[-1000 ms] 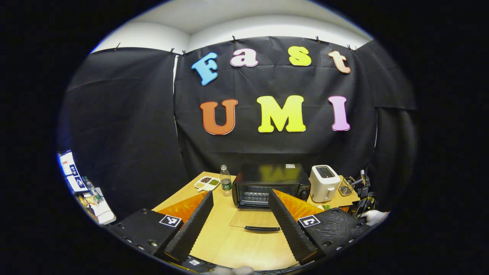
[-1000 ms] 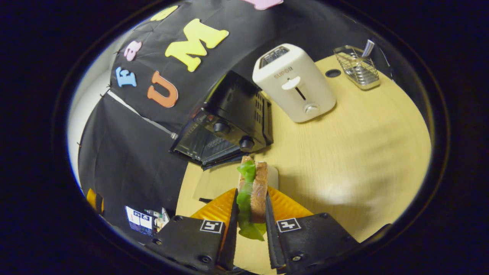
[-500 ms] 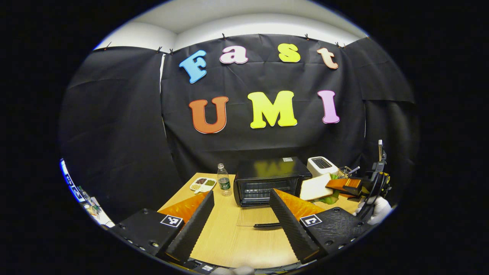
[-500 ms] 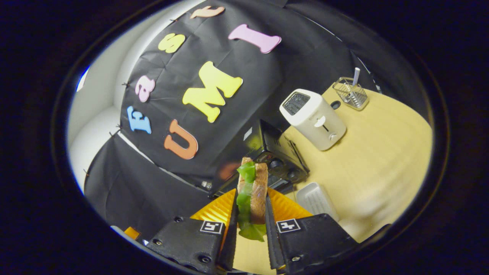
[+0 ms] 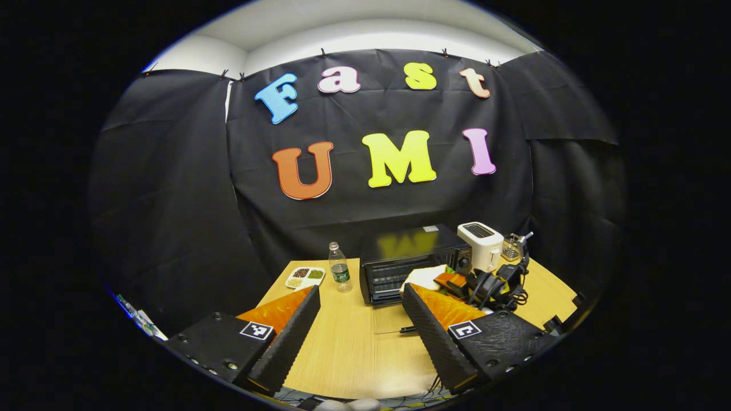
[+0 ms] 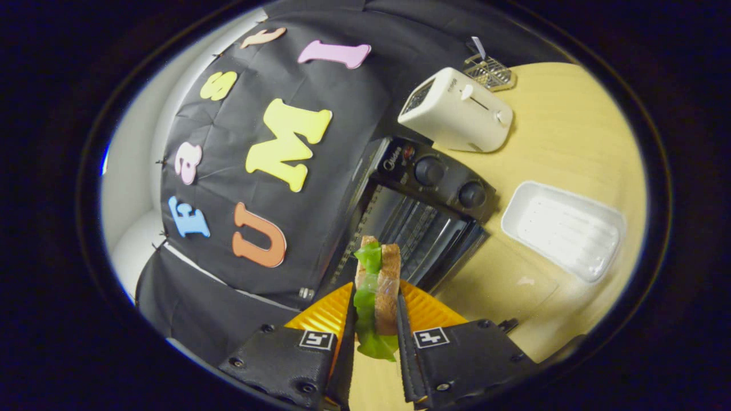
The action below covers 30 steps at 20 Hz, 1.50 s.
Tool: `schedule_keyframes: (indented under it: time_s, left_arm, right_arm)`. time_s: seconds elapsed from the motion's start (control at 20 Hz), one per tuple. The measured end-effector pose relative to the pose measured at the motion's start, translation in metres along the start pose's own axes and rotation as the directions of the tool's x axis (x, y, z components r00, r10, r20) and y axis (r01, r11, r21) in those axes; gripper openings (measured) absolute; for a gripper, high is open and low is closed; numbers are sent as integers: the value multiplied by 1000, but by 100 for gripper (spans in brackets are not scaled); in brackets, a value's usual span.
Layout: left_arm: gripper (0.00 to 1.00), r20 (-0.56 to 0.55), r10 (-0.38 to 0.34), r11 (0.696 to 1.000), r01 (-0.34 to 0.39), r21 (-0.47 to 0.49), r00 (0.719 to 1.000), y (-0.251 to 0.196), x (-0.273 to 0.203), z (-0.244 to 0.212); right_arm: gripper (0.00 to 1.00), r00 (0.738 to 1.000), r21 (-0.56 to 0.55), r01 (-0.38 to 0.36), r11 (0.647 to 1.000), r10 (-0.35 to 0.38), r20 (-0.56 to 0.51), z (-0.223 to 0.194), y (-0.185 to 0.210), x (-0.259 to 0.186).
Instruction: Open the electric oven with the left hand, put the food in, and close the electric oven.
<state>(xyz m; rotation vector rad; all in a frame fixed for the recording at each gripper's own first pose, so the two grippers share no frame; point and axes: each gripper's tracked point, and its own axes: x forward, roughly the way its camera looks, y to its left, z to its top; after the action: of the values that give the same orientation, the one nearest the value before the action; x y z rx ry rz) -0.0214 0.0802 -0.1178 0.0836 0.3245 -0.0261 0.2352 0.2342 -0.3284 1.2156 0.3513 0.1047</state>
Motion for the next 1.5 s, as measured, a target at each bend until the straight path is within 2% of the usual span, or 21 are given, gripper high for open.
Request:
schedule_keyframes:
  time_s: [0.2, 0.3, 0.55, 0.6, 0.65, 0.7, 0.75, 0.8, 0.85, 0.9, 1.0, 1.05, 1.1, 1.15, 1.3, 1.4, 1.45, 1.5]
  left_arm:
    - [95, -49, 38, 999, -38, 10, 998, 26, -6, -18]
    - [95, -58, 56, 998, -55, 18, 997, 35, -8, -22]
    - [95, -86, 70, 997, -68, 25, 994, 46, -4, -30]
    - [95, -89, 69, 997, -67, 25, 994, 46, -2, -30]
    - [95, -86, 71, 997, -69, 28, 994, 45, 0, -28]
    - [95, -92, 70, 997, -67, 27, 993, 44, 2, -28]
    - [95, -91, 64, 998, -63, 22, 994, 43, 1, -28]
    - [96, -89, 60, 998, -59, 16, 994, 41, 1, -25]
    - [96, -90, 60, 998, -59, 11, 994, 41, 2, -25]
    - [96, -89, 62, 998, -61, 4, 994, 42, 2, -24]
    - [96, -88, 53, 998, -55, -19, 995, 37, 4, -21]
    - [95, -84, 60, 998, -62, -17, 995, 39, 5, -21]
    - [96, -77, 57, 998, -59, -21, 995, 39, 7, -18]
    - [96, -69, 53, 998, -55, -27, 996, 37, 7, -15]
    - [96, -39, 41, 999, -42, -29, 998, 31, 9, -6]
    - [96, -11, 30, 999, -31, -30, 999, 27, 9, 0]
    - [95, -1, 24, 999, -24, -36, 1000, 25, 11, 0]
    - [95, 5, 21, 999, -21, -47, 1000, 22, 11, 1]
  right_arm:
    - [37, 996, 114, 15, 993, -25, 80, -11, 1, 39]
    - [37, 996, 125, 9, 992, -20, 87, -17, 7, 64]
    - [37, 993, 131, 48, 990, -62, 103, -17, 3, 120]
    - [28, 992, 129, 61, 990, -74, 101, -16, 0, 128]
    - [28, 990, 120, 73, 990, -86, 110, -14, -3, 135]
    - [38, 990, 118, 77, 990, -90, 111, -12, -5, 139]
    - [37, 988, 107, 88, 990, -100, 115, -11, -8, 145]
    - [28, 987, 78, 91, 993, -101, 125, -8, -9, 147]
    - [40, 986, 38, 120, 992, -123, 115, -7, -12, 148]
    - [35, 981, -7, 161, 987, -159, 115, -3, -19, 145]
    - [46, 972, -88, 207, 974, -195, 130, 6, -23, 139]
    - [65, 968, -150, 234, 961, -216, 127, 8, -24, 136]
    - [76, 964, -208, 255, 944, -231, 132, 13, -24, 126]
    - [96, 962, -255, 263, 931, -234, 138, 17, -23, 120]
    - [99, 965, -374, 262, 890, -239, 108, 19, -17, 82]
    - [99, 968, -474, 249, 845, -234, 92, 22, -7, 46]
    - [87, 970, -536, 239, 810, -230, 85, 23, 0, 26]
    - [87, 971, -601, 223, 767, -228, 70, 23, 6, 6]
